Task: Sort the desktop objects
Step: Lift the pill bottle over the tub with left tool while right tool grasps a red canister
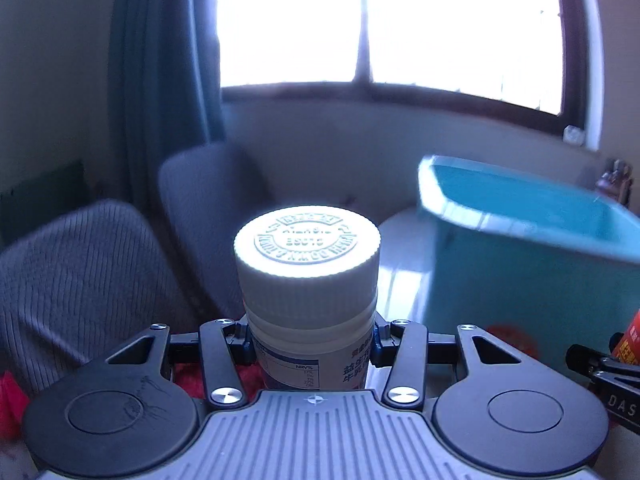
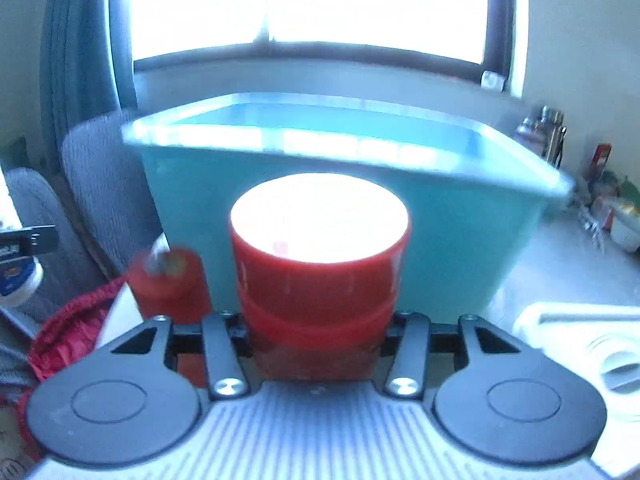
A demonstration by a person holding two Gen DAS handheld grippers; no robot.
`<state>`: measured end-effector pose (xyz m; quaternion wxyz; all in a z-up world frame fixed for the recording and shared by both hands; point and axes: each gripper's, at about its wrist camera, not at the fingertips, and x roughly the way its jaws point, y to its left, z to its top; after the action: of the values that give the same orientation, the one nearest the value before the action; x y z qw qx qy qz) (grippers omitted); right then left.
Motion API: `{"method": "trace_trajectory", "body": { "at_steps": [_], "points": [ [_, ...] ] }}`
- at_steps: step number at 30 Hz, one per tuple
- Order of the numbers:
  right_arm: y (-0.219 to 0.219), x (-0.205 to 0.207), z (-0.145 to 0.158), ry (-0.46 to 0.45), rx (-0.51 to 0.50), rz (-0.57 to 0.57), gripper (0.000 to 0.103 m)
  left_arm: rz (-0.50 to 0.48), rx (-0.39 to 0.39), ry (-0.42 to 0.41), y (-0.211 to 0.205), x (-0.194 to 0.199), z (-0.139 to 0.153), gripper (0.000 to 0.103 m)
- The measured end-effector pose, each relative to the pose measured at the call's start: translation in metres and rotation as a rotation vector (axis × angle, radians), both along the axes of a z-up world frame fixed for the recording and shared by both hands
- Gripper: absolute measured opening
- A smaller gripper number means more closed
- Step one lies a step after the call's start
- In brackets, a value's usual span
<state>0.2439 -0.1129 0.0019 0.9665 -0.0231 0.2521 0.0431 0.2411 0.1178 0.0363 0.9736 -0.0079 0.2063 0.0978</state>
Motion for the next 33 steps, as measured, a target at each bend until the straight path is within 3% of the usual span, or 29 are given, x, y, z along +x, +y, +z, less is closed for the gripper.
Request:
{"method": "trace_trajectory", "body": {
  "at_steps": [5, 10, 17, 25, 33],
  "points": [
    [-0.014, -0.013, 0.06, -0.041, -0.002, -0.02, 0.05, -0.075, -0.038, -0.01, -0.011, -0.001, 0.05, 0.049],
    [-0.022, -0.013, 0.105, -0.095, -0.009, -0.045, 0.05, -0.14, 0.014, -0.056, -0.028, 0.0, 0.095, 0.049],
    [-0.038, -0.005, 0.147, -0.164, 0.001, -0.105, 0.05, -0.234, 0.011, -0.114, -0.053, 0.004, 0.141, 0.049],
    [-0.062, 0.024, 0.153, -0.161, -0.005, -0.159, 0.05, -0.316, -0.031, -0.089, -0.089, 0.04, 0.138, 0.049],
    [-0.087, 0.071, 0.112, -0.063, 0.026, -0.186, 0.05, -0.32, -0.033, 0.015, -0.117, 0.107, 0.096, 0.049]
  ]
}}
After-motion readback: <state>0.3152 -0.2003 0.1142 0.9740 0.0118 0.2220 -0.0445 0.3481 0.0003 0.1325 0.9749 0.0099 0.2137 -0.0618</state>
